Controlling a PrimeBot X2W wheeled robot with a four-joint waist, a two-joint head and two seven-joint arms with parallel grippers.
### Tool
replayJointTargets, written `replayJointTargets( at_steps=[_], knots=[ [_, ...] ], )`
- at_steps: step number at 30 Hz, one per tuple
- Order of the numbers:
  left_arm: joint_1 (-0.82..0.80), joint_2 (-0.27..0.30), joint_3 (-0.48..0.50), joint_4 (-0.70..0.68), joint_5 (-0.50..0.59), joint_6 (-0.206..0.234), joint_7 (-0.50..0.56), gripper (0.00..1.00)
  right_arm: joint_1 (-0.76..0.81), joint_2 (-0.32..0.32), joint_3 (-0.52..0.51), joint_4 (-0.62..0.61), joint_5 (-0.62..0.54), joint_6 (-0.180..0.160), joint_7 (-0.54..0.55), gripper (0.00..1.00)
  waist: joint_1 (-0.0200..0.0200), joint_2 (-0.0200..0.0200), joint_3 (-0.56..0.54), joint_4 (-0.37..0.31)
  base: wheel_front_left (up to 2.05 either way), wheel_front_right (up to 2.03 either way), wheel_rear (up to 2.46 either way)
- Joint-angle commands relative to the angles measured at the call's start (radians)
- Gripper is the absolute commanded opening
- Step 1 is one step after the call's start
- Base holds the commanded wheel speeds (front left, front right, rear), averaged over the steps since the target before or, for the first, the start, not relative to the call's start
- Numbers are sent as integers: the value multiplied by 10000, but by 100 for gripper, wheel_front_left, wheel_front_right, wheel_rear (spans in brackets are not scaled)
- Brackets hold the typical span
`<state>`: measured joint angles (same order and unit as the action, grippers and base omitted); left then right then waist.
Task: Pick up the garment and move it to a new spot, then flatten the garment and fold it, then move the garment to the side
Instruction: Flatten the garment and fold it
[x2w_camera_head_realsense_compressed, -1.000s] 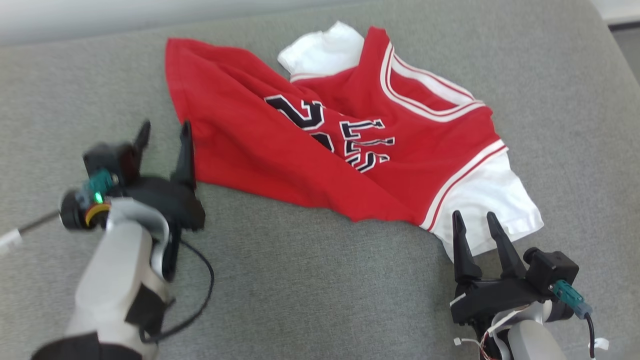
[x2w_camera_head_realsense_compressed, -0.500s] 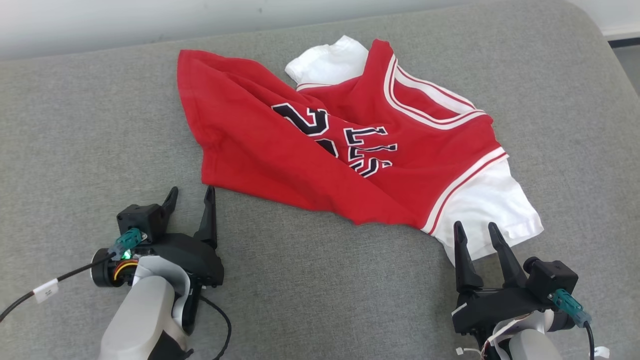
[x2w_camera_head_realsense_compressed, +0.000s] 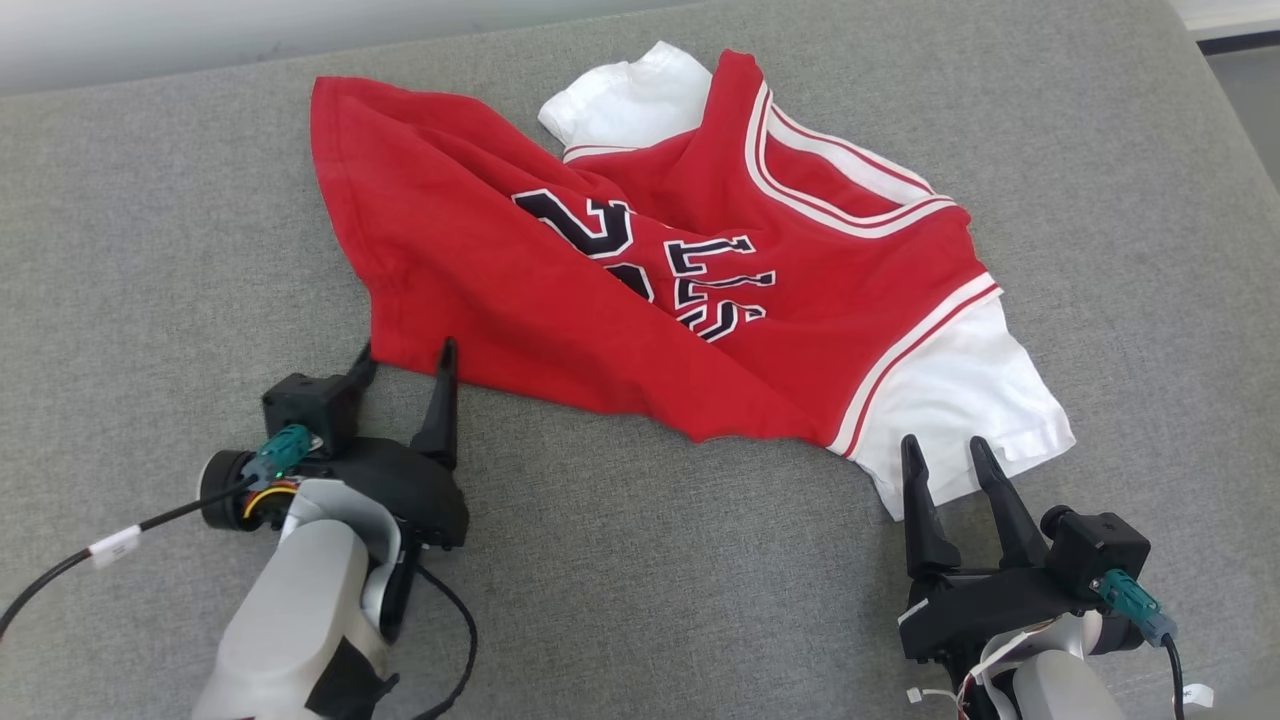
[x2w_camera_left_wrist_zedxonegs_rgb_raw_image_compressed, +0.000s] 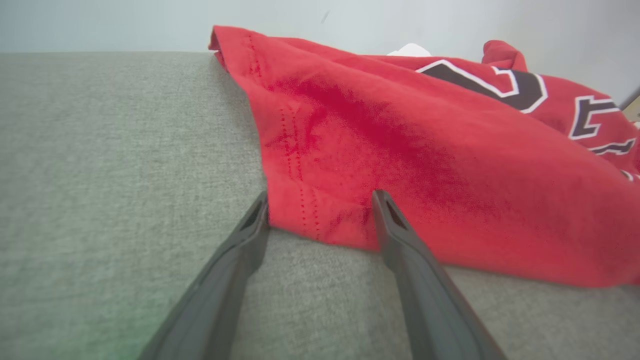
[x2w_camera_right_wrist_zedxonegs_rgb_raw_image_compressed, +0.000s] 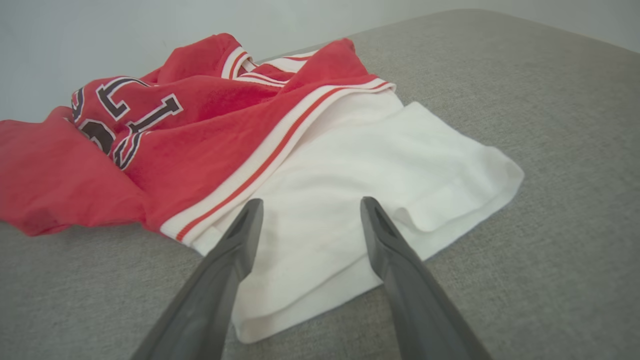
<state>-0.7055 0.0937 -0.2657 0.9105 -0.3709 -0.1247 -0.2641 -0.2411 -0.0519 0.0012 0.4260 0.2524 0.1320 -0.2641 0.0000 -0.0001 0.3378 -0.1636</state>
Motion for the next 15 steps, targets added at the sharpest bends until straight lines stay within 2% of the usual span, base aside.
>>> replayJointTargets(
  at_steps=[1, 2, 3, 9, 15],
  knots=[
    [159, -163, -190, -7, 10, -102, -6, 45, 42, 22, -9, 4, -9, -25, 0, 100, 0, 1, 1, 19, 0, 0, 0],
    [171, -151, -266, -151, 23, -98, -6, 15, 24, 21, 14, 30, -12, -25, 0, 100, 0, 1, 2, 30, 0, 0, 0],
    [206, -135, -294, -313, -20, -65, -8, 0, -3, 22, 26, 47, -8, -25, 0, 100, 0, 1, -2, 42, 0, 0, 0],
    [448, 4, -362, -985, 9, -53, -17, 0, -17, 21, 35, 119, 17, -25, 0, 100, 0, 1, -194, 184, 0, 0, 0],
    [1250, -66, -126, -1928, 251, -51, -17, 0, 336, 21, -84, 335, 108, -25, 0, 100, 0, 1, -1002, 691, 0, 0, 0]
  ],
)
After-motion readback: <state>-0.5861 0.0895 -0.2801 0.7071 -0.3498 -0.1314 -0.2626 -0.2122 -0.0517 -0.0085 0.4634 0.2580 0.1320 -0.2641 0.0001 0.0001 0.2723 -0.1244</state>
